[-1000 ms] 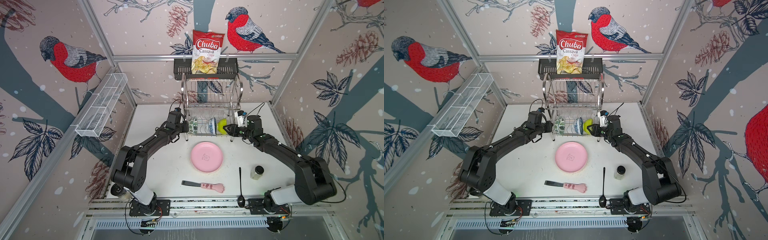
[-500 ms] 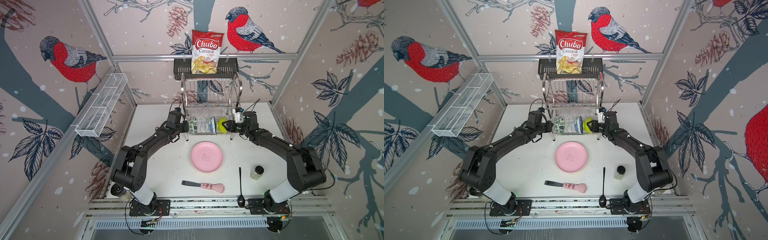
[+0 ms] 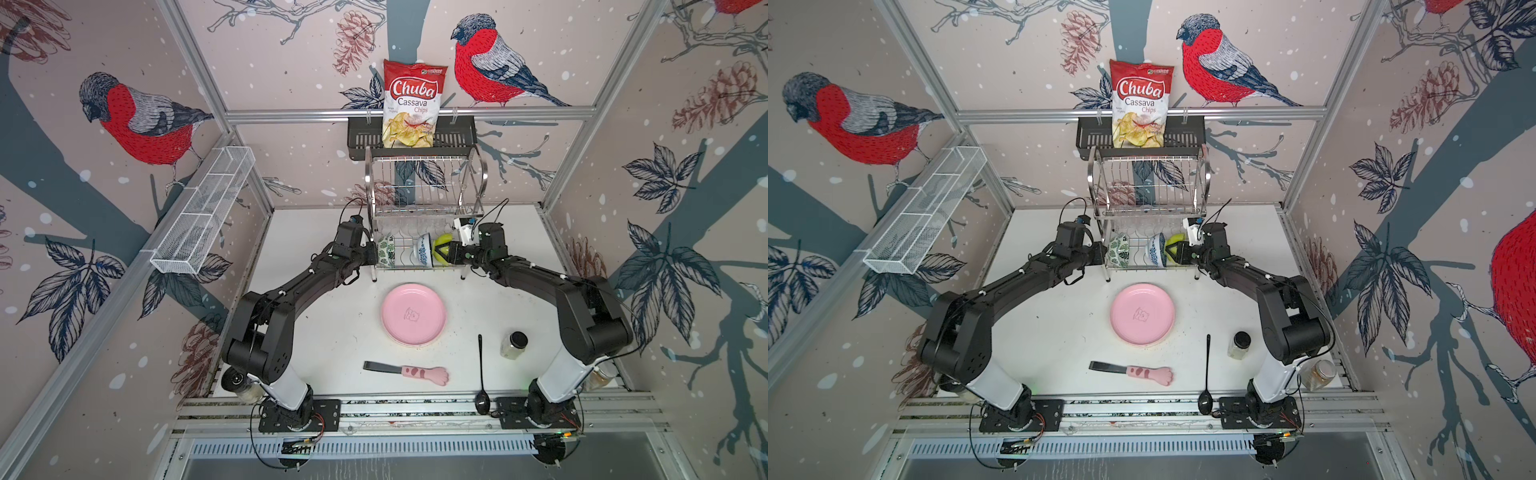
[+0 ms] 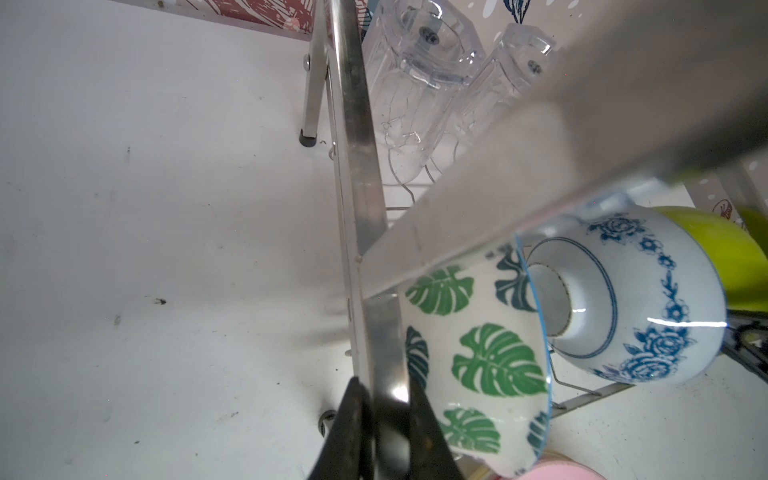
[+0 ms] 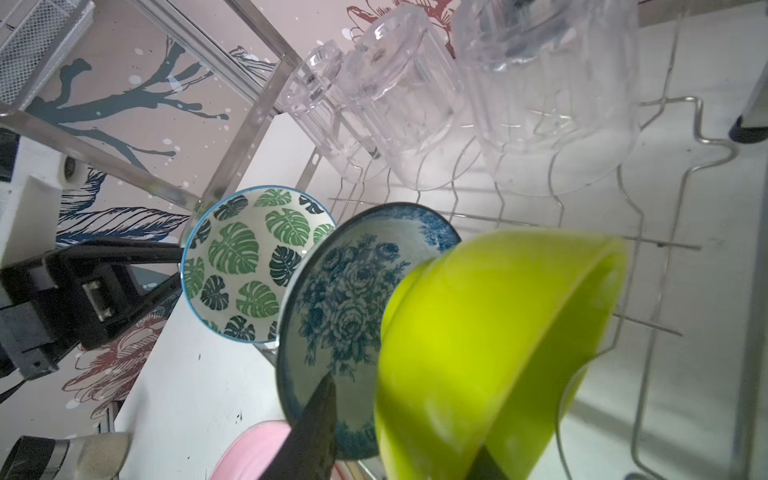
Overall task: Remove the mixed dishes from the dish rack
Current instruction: 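Close the right gripper on the lime-green bowl rim while left holds the rack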
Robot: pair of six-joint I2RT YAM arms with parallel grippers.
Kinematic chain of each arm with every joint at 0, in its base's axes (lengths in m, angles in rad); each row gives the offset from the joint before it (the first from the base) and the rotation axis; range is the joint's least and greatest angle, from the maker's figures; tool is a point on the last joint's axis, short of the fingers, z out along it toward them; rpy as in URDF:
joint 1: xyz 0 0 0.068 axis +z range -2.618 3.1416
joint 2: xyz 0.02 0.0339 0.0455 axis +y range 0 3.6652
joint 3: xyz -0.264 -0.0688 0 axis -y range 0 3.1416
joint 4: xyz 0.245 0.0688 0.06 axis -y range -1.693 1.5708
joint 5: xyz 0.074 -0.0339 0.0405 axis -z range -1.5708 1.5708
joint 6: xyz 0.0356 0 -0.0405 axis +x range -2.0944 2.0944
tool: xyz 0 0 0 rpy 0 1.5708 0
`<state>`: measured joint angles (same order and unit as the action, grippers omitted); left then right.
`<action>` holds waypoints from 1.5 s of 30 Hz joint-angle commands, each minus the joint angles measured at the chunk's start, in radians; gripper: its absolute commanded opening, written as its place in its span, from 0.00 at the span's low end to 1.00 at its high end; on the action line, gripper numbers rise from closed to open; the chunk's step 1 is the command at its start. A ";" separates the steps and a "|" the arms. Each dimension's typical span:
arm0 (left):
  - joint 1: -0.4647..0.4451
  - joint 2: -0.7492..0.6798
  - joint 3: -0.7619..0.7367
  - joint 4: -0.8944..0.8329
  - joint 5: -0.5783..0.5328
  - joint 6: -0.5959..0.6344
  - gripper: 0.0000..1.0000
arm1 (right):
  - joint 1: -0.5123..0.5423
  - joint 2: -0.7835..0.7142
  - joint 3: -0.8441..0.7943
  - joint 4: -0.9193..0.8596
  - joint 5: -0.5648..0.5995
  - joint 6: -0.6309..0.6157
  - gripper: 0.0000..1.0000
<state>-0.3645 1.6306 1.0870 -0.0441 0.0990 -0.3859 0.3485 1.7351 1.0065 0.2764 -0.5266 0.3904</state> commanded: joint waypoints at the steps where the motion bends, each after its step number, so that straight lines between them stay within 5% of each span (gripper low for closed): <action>1: 0.001 -0.007 0.005 0.007 -0.010 -0.011 0.13 | -0.011 0.021 -0.001 0.078 0.056 0.108 0.36; 14: 0.002 -0.012 -0.006 -0.005 -0.015 -0.014 0.13 | -0.028 0.031 -0.085 0.224 0.047 0.152 0.13; 45: 0.002 -0.010 -0.004 -0.003 -0.007 -0.022 0.14 | -0.039 -0.216 -0.175 0.333 -0.038 0.251 0.08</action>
<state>-0.3676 1.6279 1.0817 -0.0425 0.1215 -0.4042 0.3130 1.5406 0.8387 0.5304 -0.5781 0.6113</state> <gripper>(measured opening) 0.174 0.102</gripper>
